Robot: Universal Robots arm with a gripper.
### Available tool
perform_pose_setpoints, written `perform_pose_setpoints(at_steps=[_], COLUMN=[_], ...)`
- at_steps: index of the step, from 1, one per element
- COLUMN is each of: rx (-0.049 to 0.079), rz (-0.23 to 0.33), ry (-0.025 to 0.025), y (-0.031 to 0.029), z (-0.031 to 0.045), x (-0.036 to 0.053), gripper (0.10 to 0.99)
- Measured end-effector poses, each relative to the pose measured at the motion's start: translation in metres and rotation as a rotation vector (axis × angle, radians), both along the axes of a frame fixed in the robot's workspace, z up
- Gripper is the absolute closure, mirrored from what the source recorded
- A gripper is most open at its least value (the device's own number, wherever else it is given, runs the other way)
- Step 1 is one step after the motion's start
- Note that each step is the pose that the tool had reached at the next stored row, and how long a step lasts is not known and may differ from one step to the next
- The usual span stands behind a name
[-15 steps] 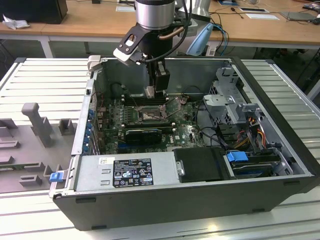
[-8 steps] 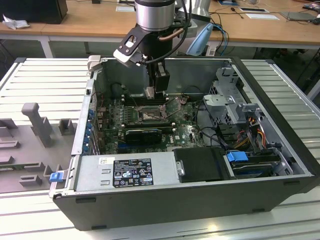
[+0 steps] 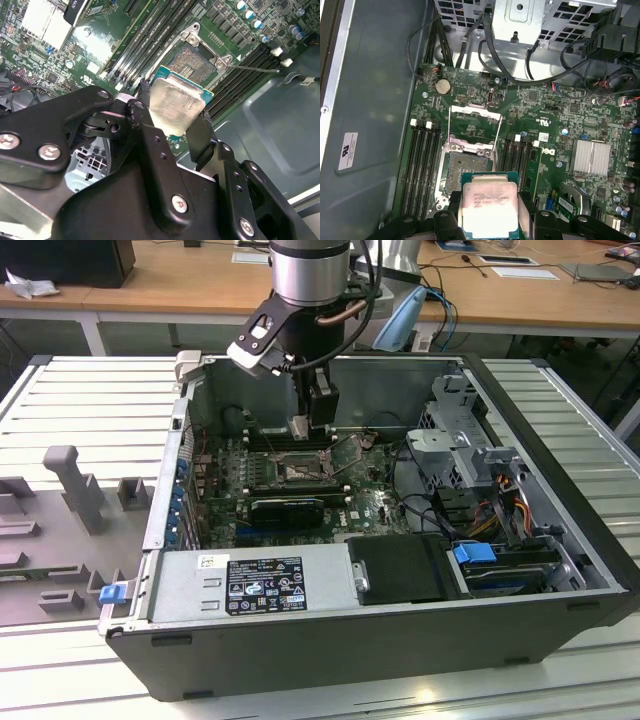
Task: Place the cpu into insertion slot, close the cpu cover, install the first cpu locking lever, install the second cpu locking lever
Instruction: 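Place the cpu into insertion slot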
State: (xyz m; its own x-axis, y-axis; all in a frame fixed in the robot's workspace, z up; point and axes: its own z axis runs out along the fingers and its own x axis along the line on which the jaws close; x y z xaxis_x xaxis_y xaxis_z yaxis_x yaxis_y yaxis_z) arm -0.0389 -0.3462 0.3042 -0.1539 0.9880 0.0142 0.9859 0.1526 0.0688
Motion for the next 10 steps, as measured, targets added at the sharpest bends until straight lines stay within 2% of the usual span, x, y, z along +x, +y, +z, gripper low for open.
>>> perform_pose_setpoints(at_steps=[8, 10], rx=[0.000, 0.000], rz=[0.000, 0.000], ry=[0.0024, 0.0046], y=[0.0000, 0.0000], z=[-0.0039, -0.0061], x=[0.0000, 0.0000], gripper=[0.557, 0.557])
